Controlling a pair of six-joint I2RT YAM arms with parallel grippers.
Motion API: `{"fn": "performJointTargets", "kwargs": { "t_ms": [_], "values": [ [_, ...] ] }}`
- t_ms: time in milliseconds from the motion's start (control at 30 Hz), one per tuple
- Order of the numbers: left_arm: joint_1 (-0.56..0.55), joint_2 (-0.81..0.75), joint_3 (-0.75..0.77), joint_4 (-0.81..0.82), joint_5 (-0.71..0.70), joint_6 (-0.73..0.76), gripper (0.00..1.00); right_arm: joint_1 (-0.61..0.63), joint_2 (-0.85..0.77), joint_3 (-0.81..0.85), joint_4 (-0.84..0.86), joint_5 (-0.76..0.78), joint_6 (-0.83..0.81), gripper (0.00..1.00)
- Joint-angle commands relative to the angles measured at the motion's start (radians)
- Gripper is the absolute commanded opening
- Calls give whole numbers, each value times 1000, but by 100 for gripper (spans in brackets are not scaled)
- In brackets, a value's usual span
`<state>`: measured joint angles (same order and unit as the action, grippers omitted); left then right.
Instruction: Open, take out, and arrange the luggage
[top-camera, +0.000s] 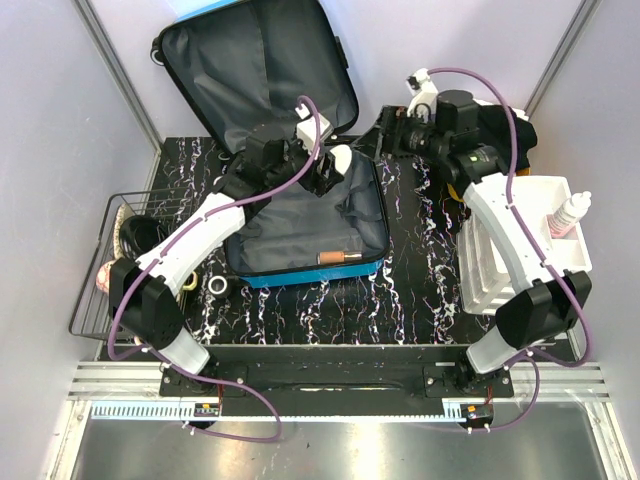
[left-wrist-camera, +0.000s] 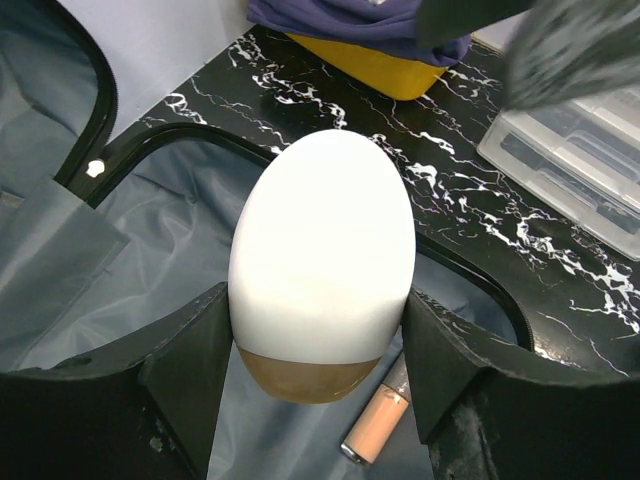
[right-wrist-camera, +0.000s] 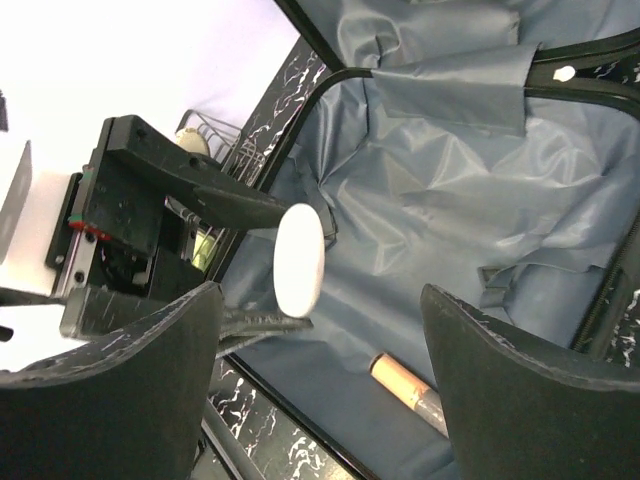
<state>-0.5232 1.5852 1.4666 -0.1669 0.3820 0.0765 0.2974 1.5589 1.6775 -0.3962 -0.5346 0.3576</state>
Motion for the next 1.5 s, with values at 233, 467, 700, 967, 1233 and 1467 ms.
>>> {"fn": "performJointTargets", "kwargs": {
  "t_ms": [233,467,700,967,1233,1467],
  "values": [
    [-29,-85,-8,155,35,-44,40,85,36,27,92,39,23,74],
    [-37,-87,-6,164,46,-49,40,95,64,51,120,10,53,58],
    [-37,-82,-3,164,51,-43,40,97,55,39,155,-53,92,29],
    [-37,-80,6,84,52,-32,91,82,-58,36,17,50,-95,0],
    [-37,-93,-8,-51,89,-12,99,-165,-393,-87,-269,231,-428,0],
    [-38,-74,6,-66,156,-12,99,-434,-658,-168,-476,265,-568,0]
  ]
}}
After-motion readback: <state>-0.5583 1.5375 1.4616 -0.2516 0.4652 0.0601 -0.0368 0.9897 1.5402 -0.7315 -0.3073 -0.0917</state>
